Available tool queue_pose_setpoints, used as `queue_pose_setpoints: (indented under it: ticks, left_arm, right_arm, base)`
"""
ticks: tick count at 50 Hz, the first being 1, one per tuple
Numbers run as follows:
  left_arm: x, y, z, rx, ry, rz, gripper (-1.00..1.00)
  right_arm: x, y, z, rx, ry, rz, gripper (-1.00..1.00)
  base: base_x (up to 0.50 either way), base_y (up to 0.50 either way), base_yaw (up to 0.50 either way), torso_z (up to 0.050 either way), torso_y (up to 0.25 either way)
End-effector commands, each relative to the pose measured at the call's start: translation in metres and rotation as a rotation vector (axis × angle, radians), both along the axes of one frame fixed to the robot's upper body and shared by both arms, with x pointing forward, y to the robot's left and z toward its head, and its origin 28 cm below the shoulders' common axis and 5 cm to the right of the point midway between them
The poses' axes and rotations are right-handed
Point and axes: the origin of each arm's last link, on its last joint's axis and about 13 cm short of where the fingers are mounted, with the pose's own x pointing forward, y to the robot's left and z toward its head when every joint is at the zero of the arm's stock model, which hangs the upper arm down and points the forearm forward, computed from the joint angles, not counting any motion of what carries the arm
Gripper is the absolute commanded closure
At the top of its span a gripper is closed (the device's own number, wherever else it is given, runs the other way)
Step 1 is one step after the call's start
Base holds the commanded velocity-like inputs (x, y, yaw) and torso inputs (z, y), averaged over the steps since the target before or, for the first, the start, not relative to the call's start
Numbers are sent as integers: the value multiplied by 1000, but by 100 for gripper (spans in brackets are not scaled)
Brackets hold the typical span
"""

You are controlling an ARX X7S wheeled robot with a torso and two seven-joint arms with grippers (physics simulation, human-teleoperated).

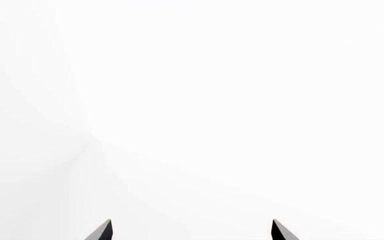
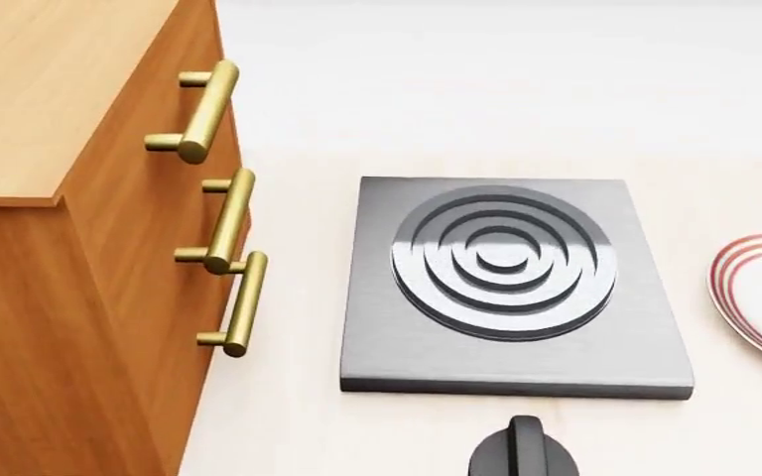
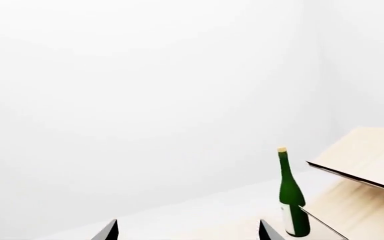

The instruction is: Put the bowl on the stove.

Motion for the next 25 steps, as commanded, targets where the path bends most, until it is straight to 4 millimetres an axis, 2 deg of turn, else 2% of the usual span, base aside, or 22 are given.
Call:
queue_pose_setpoints:
  ticks: [1,5,10,15,21,25]
  left_arm:
    - [0,2,1,5,-22,22,-100]
    - [0,2,1,4,-23,22,-100]
    - [0,3,1,3,-22,24,-100]
    - [1,2,0,6,-17,21,-100]
    - [1,2,0,9,-14,15,-100]
    - [1,2,-1,8,-12,16,-100]
  right_arm:
    - [-2,-1,-2,5,-16,-7,-100]
    - [-1,-1,3,-62,30,5,-100]
    - [-10,-17,30,-212,130,-20,-100]
    - [-19,-34,49,-204,203,6,-100]
    - [-33,-45,50,-207,360,123,-100]
    - [-37,-53,43,-197,460,154,-100]
  base:
    - [500,-117,0,0,0]
    - [16,0,0,0,0]
    - [0,0,0,0,0]
    - [0,0,0,0,0]
    - [0,0,0,0,0]
    - [0,0,0,0,0]
